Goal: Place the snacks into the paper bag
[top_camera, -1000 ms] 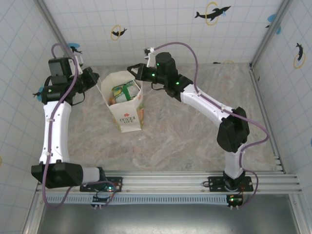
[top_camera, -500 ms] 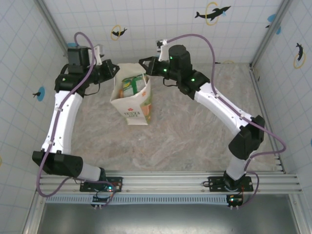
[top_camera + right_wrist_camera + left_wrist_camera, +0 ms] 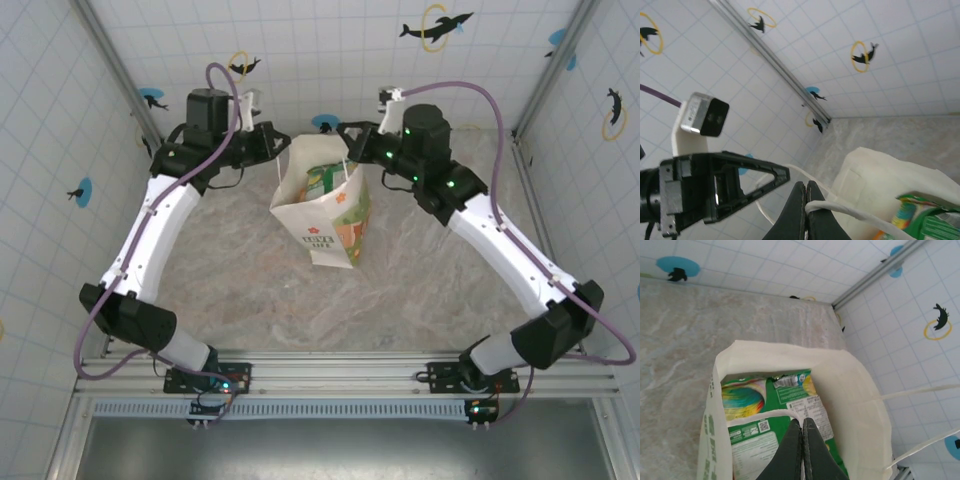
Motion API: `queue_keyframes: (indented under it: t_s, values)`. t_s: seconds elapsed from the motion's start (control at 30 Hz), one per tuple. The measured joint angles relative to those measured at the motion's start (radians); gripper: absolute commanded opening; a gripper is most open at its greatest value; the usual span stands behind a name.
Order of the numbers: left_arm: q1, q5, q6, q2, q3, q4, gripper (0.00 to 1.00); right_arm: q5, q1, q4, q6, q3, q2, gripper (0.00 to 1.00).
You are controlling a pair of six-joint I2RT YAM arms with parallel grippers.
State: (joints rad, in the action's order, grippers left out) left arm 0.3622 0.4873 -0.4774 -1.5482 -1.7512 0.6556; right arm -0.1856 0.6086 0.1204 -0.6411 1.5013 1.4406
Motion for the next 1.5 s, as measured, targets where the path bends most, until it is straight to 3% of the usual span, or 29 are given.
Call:
queue_keyframes:
  t_s: [0.3, 0.37, 0.5, 0.7, 1.07, 1.17, 1.27, 1.33, 1.37, 1.5]
  values:
    - [0.05, 0.01, -0.03, -0.011, 0.168, -0.134, 0.0, -0.024, -0.116, -0.125, -0.076, -0.387, -0.13, 0.0]
    - [0.051, 0.011, -0.033, -0.011, 0.17, -0.148, 0.0, -0.026, -0.117, -0.143, -0.088, -0.411, -0.143, 0.05]
    - [0.051, 0.01, -0.043, -0.011, 0.161, -0.172, 0.34, -0.026, -0.117, -0.175, -0.09, -0.41, -0.178, 0.33]
    - [0.051, -0.035, -0.023, -0.012, 0.083, -0.138, 0.67, -0.029, -0.117, -0.154, -0.057, -0.362, -0.205, 0.49]
    - [0.043, -0.369, 0.032, 0.146, 0.079, -0.036, 0.88, 0.032, -0.174, 0.044, 0.051, -0.358, -0.365, 0.54]
    - [0.004, -0.438, 0.031, 0.234, 0.138, -0.036, 0.98, 0.056, -0.222, 0.076, 0.079, -0.381, -0.428, 0.56]
    - [-0.073, -0.491, 0.032, 0.31, 0.236, -0.054, 0.98, 0.064, -0.281, 0.099, 0.106, -0.443, -0.485, 0.58]
    - [-0.139, -0.514, 0.032, 0.364, 0.359, -0.103, 0.97, 0.07, -0.328, 0.108, 0.127, -0.496, -0.505, 0.69]
    - [-0.17, -0.523, 0.031, 0.388, 0.425, -0.132, 0.98, 0.072, -0.351, 0.107, 0.134, -0.524, -0.508, 0.99]
    - [-0.282, -0.584, 0.033, 0.486, 0.734, -0.275, 0.98, 0.087, -0.443, 0.074, 0.179, -0.688, -0.509, 0.98]
